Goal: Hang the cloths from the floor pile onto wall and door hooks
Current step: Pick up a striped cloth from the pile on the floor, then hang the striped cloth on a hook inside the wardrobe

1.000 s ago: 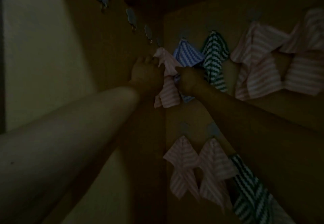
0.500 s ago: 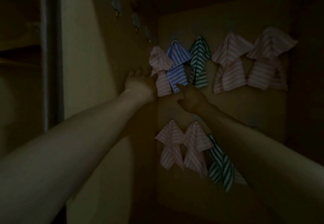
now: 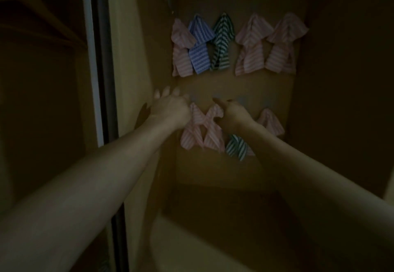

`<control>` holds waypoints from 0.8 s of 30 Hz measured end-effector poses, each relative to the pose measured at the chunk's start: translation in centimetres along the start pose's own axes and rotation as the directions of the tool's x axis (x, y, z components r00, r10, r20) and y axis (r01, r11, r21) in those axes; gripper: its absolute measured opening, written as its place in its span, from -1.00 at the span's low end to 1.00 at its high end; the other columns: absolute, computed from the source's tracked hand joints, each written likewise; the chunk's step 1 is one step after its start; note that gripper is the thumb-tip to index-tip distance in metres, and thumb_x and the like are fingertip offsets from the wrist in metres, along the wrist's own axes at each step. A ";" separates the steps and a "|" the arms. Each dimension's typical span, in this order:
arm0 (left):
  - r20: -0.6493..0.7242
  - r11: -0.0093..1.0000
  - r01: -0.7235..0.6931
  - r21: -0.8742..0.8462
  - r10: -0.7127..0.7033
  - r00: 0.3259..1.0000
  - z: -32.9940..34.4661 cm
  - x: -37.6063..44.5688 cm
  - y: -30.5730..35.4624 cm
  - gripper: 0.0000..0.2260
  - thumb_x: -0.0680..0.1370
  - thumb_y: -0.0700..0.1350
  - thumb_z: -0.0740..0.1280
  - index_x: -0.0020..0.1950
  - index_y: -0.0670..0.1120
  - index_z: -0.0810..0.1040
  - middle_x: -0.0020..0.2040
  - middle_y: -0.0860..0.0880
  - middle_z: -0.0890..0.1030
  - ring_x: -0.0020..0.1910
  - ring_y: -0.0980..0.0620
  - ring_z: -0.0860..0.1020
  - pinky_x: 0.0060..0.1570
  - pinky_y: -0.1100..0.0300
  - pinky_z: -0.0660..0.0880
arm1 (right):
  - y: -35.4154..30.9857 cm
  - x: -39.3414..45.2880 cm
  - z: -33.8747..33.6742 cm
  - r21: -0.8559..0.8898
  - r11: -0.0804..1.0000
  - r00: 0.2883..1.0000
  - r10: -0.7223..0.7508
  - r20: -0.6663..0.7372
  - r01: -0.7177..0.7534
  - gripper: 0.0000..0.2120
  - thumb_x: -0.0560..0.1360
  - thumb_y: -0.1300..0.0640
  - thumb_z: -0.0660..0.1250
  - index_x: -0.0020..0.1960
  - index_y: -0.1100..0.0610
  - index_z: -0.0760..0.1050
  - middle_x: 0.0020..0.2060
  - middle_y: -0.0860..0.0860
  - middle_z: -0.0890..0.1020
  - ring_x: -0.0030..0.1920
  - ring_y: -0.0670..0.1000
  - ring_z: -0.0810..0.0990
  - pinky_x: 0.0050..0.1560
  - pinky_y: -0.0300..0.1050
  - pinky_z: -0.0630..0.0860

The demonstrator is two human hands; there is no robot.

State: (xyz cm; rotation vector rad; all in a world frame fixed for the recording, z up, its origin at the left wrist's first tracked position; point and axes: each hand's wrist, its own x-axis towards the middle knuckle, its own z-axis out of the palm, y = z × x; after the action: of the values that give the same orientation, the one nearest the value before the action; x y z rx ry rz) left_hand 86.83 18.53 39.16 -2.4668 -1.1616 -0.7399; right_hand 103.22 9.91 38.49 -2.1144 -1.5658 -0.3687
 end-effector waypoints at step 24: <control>0.110 0.919 0.036 -0.393 0.008 0.994 1.1 -31.9 15.5 -0.52 0.63 0.13 0.07 0.55 0.19 0.09 0.58 0.04 0.12 0.56 -0.01 0.01 0.51 -0.12 -0.07 | 2.4 -38.4 0.3 0.188 0.961 0.976 0.212 -0.040 -0.201 -0.41 0.54 -0.04 0.30 0.51 -0.13 0.16 0.42 0.00 0.35 0.37 0.04 0.39 0.30 -0.03 0.46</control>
State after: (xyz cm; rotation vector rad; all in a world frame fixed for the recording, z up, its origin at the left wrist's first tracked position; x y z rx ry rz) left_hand 82.13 -10.34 19.00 -2.8639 -1.1628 -0.9323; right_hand 93.59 -21.98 19.19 -2.0783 -1.2777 -0.2054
